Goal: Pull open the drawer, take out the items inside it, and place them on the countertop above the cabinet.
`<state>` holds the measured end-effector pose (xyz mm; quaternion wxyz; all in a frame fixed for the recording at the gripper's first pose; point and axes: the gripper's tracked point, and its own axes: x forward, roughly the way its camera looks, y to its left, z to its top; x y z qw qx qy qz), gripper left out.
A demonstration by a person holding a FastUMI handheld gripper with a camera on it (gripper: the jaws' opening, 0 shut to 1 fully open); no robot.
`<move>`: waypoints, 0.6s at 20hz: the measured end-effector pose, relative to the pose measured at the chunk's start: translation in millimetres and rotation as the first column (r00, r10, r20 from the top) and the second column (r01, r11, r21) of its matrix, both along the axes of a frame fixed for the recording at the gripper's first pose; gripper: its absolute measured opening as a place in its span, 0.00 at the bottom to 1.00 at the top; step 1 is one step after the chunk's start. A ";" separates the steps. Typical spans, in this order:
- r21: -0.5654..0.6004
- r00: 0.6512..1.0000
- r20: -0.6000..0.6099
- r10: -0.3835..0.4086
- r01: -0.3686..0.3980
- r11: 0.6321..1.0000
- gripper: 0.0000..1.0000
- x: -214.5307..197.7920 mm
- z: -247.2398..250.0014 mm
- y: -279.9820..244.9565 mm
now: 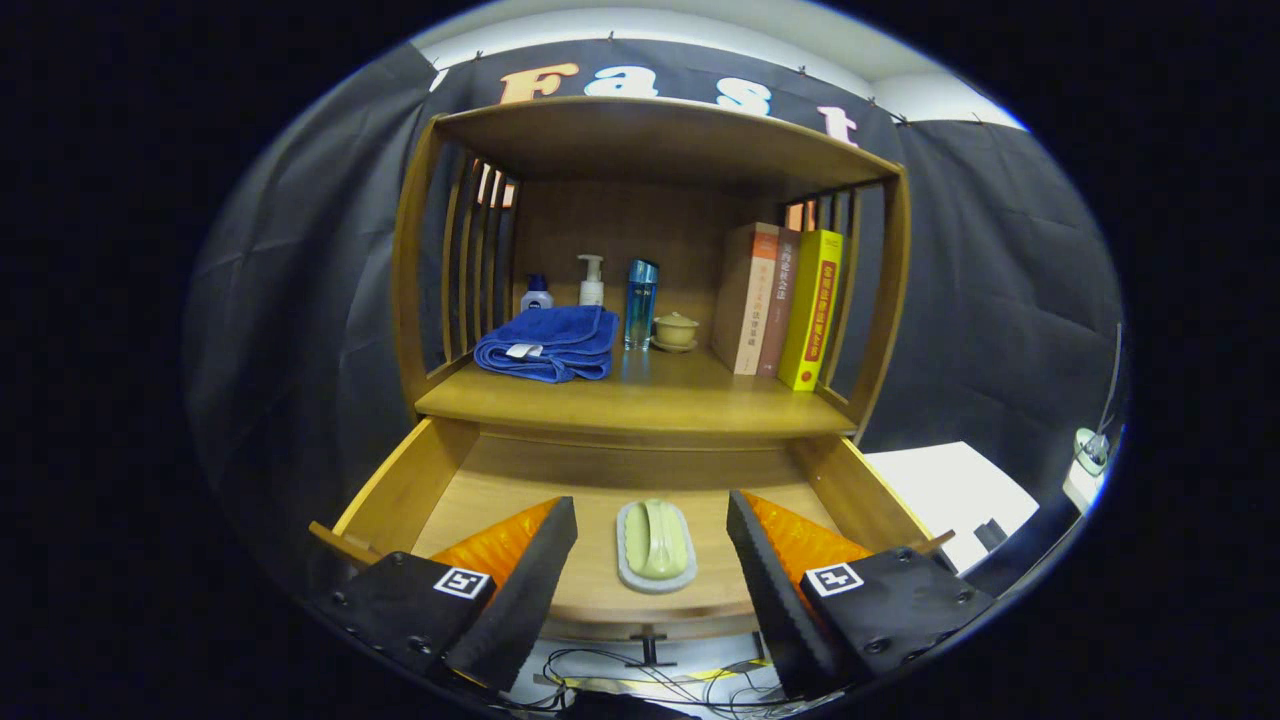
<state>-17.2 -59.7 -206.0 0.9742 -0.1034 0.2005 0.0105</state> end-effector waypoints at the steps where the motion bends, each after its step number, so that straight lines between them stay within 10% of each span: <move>1: -0.003 1.000 -0.023 0.005 -0.005 1.000 0.99 11.0 -5.7 1.6; 12: -0.019 0.934 -0.355 -0.052 0.049 0.999 0.99 75.1 -111.2 -20.6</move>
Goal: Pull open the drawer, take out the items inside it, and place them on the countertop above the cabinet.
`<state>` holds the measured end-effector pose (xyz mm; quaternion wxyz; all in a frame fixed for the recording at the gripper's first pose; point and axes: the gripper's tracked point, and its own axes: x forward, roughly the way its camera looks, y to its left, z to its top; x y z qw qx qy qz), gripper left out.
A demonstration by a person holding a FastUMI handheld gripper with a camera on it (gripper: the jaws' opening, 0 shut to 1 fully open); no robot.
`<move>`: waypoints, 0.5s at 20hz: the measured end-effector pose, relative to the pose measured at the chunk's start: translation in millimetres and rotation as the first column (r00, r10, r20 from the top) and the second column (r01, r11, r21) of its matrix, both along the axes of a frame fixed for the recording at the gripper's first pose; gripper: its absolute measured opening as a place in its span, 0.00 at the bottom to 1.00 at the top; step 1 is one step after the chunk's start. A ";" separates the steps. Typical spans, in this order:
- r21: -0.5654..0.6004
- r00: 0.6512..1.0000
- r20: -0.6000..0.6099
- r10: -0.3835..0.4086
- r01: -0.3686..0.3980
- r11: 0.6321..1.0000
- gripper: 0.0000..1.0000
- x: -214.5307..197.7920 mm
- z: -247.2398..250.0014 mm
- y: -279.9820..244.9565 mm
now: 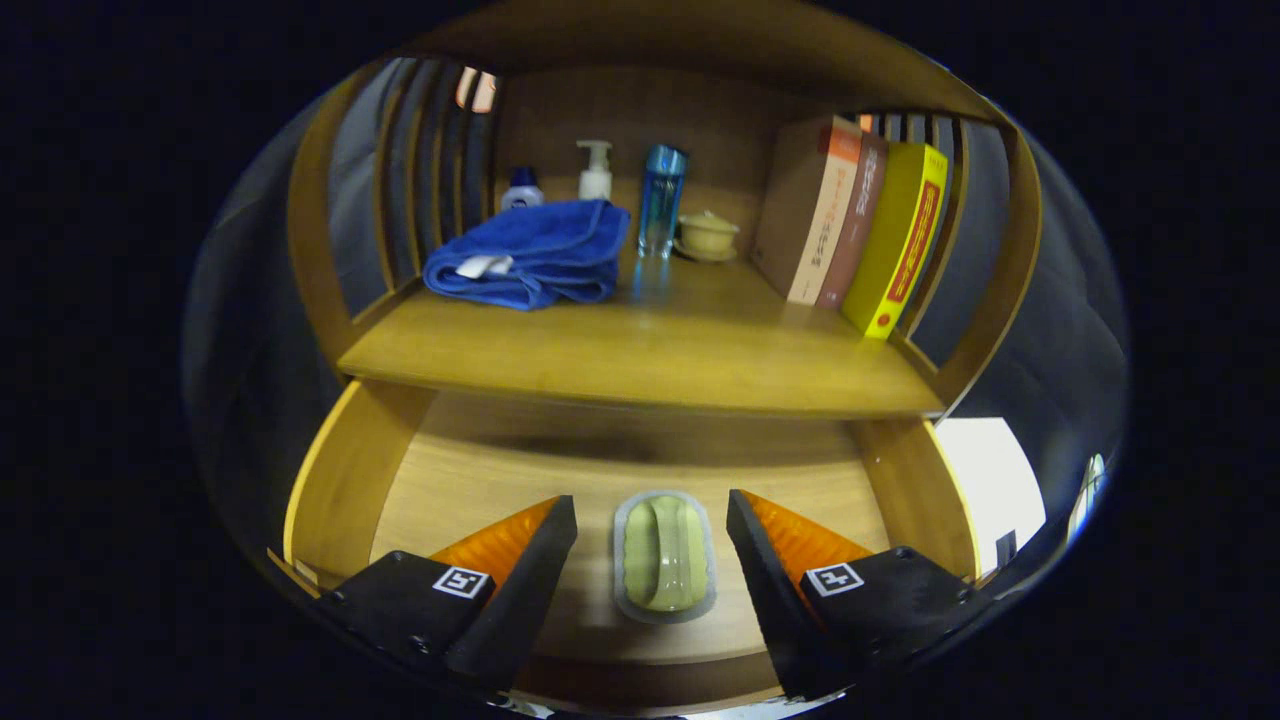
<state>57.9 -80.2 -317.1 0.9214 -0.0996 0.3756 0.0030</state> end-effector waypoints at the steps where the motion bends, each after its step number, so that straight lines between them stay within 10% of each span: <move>1: -0.013 1.000 -0.027 -0.013 0.013 1.000 0.99 -0.6 -7.7 -8.1; 7: -0.004 0.987 -0.136 -0.081 0.081 0.997 0.98 -4.4 -39.6 -29.8; 10: 0.002 0.981 -0.171 -0.091 0.092 0.996 0.81 -8.3 -50.1 -34.0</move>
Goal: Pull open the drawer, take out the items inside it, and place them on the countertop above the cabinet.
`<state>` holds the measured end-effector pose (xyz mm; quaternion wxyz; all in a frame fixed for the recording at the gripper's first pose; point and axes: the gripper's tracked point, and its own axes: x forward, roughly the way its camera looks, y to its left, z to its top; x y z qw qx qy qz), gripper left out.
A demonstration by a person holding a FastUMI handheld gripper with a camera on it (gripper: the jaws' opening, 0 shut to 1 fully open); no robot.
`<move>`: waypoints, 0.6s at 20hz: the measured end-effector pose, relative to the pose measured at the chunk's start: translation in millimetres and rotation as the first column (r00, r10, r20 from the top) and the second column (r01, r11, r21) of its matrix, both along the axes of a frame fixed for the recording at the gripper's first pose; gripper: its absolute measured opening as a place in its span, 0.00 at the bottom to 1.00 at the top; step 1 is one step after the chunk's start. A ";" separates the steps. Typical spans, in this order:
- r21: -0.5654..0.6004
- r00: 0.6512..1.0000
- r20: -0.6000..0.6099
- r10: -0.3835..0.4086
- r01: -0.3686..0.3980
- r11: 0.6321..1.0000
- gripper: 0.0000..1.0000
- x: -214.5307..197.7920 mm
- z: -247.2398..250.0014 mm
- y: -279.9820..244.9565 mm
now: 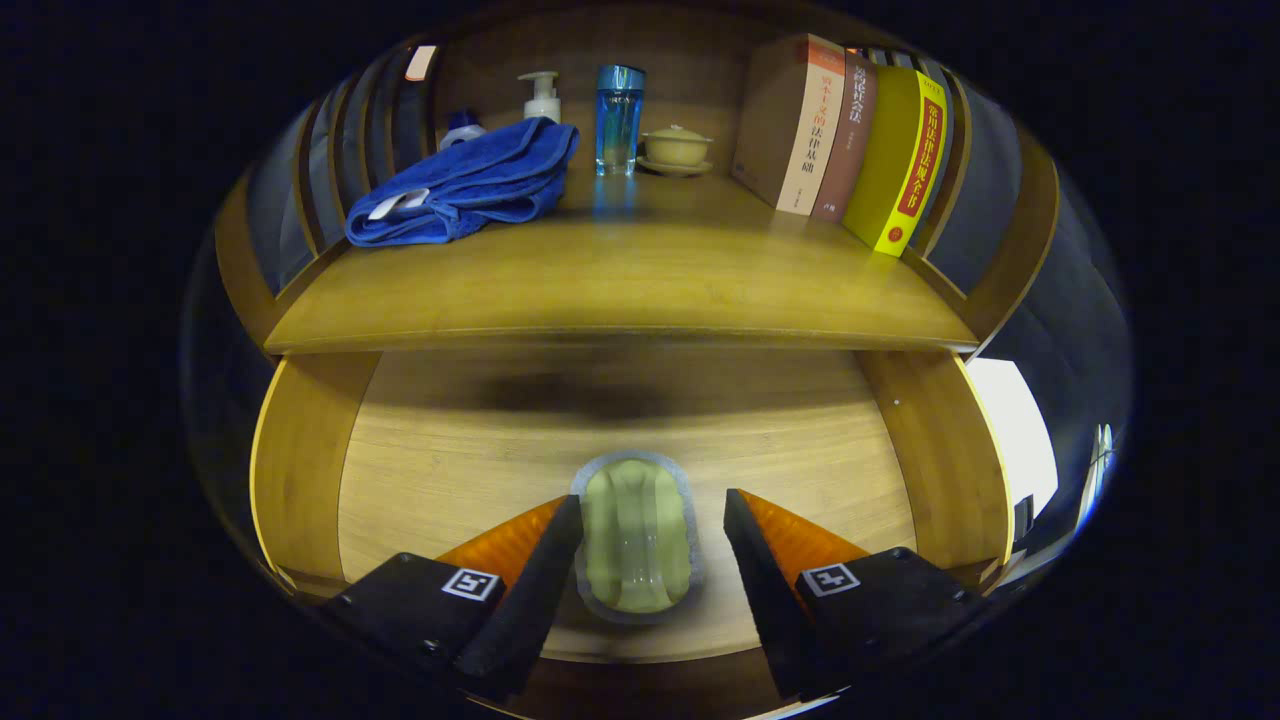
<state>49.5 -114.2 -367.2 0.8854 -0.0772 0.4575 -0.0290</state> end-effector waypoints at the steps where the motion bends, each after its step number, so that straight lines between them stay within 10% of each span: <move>1: -0.001 1.000 -0.012 -0.006 0.006 1.000 0.75 -0.7 -5.2 -1.7; 9: 0.045 0.998 -0.046 -0.051 0.053 0.998 0.28 -12.0 -12.5 -1.1; 12: 0.036 1.000 -0.023 -0.012 0.013 0.999 0.28 -12.5 14.4 5.8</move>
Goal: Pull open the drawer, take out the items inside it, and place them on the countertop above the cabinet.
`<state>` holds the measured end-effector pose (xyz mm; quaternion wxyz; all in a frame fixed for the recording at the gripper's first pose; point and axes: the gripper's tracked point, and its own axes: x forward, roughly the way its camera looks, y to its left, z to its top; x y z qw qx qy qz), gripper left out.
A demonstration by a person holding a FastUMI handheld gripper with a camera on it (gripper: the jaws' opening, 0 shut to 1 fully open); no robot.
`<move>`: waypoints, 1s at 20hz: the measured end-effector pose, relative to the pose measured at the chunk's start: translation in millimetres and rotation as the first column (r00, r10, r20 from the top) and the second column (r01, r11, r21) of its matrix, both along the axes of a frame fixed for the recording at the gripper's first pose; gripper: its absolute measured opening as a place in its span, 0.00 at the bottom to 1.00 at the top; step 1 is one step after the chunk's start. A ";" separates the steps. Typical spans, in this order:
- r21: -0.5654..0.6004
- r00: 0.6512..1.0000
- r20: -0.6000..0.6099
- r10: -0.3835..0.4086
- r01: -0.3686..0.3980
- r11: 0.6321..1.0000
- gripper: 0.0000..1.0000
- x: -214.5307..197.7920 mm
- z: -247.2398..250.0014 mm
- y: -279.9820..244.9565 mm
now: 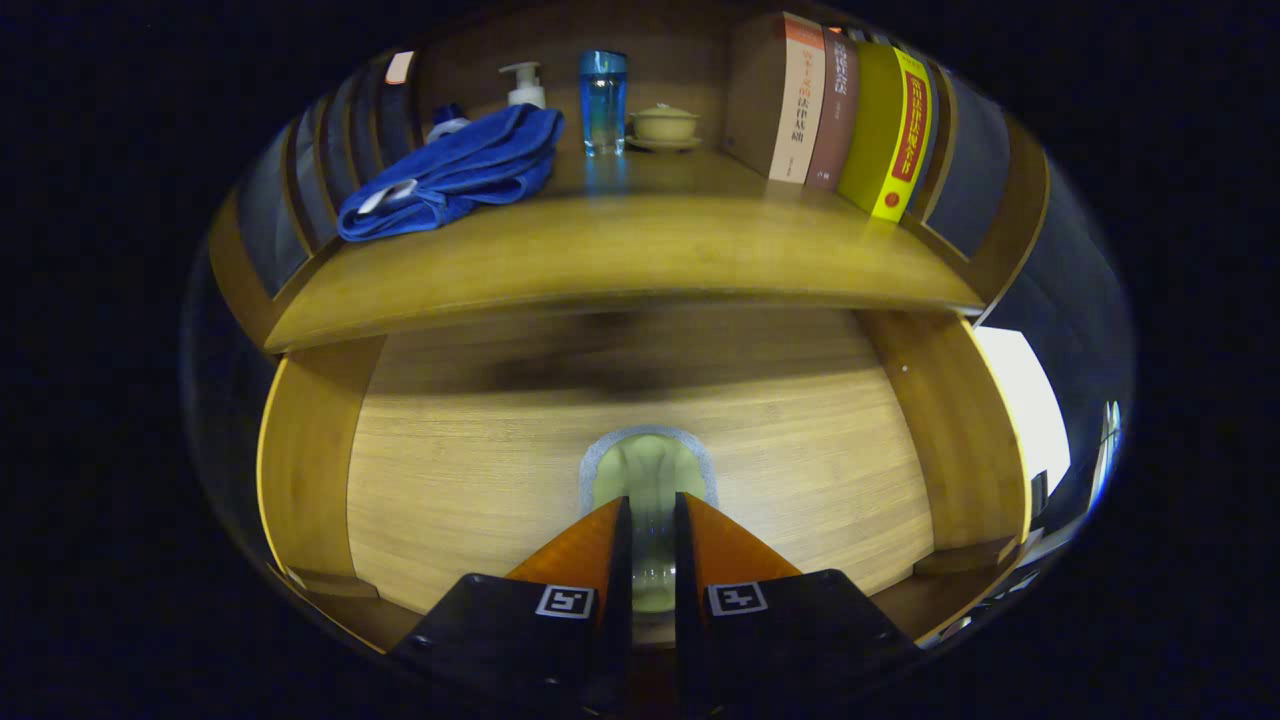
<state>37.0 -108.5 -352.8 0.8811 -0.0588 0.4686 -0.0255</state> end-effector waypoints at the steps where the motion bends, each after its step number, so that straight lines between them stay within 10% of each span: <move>1: -0.004 1.000 0.015 0.016 -0.016 1.000 0.28 1.8 13.4 3.9; 20: -0.024 0.980 0.176 0.088 -0.085 0.996 0.28 118.0 157.5 31.0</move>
